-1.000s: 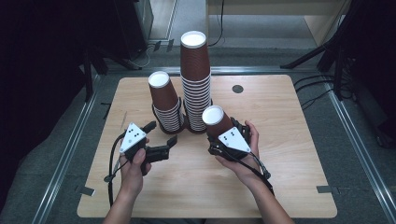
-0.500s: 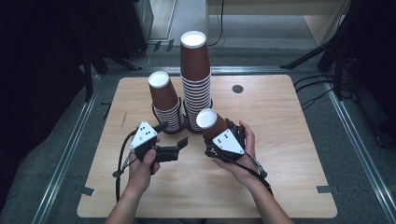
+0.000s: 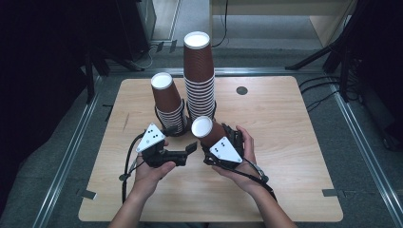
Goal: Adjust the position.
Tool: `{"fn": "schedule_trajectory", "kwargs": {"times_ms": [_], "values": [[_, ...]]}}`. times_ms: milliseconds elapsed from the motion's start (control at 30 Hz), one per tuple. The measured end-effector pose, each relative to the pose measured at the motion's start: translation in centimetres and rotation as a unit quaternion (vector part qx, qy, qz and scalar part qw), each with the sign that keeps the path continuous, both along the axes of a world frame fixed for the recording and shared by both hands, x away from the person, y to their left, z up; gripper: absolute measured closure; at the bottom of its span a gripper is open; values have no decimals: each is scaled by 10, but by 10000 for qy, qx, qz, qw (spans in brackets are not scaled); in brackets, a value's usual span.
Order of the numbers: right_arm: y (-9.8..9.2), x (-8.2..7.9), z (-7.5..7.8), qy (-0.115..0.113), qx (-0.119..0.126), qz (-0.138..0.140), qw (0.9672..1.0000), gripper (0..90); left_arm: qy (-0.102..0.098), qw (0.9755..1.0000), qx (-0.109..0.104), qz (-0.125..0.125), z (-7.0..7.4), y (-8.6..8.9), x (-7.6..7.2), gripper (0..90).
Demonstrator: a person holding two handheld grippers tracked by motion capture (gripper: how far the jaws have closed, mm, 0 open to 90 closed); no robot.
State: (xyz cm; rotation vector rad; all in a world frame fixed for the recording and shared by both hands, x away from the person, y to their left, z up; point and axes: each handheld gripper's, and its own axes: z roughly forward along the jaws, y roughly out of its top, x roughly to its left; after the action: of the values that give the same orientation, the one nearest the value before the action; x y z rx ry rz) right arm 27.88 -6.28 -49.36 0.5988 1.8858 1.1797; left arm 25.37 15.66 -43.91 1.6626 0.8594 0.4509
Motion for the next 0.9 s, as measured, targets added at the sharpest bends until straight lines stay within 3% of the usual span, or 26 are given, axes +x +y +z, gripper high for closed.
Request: {"fn": "schedule_trajectory", "kwargs": {"times_ms": [133, 333, 633, 900], "values": [[1, -2, -1, -2, -11, 59, 10000, 117, 70, 10000, 22, -33, 0, -3, 1, 86], [4, -11, -1, -220, -256, 240, 9991, 116, 59, 9999, 70, -73, 2, -10, -3, 87], [8, -12, -1, -199, -261, 406, 9986, 116, 158, 9998, 54, -80, 0, -9, -1, 87], [12, -15, -3, -219, -352, 478, 9980, 116, 108, 9998, 40, -168, 2, -12, -4, 87]]}}
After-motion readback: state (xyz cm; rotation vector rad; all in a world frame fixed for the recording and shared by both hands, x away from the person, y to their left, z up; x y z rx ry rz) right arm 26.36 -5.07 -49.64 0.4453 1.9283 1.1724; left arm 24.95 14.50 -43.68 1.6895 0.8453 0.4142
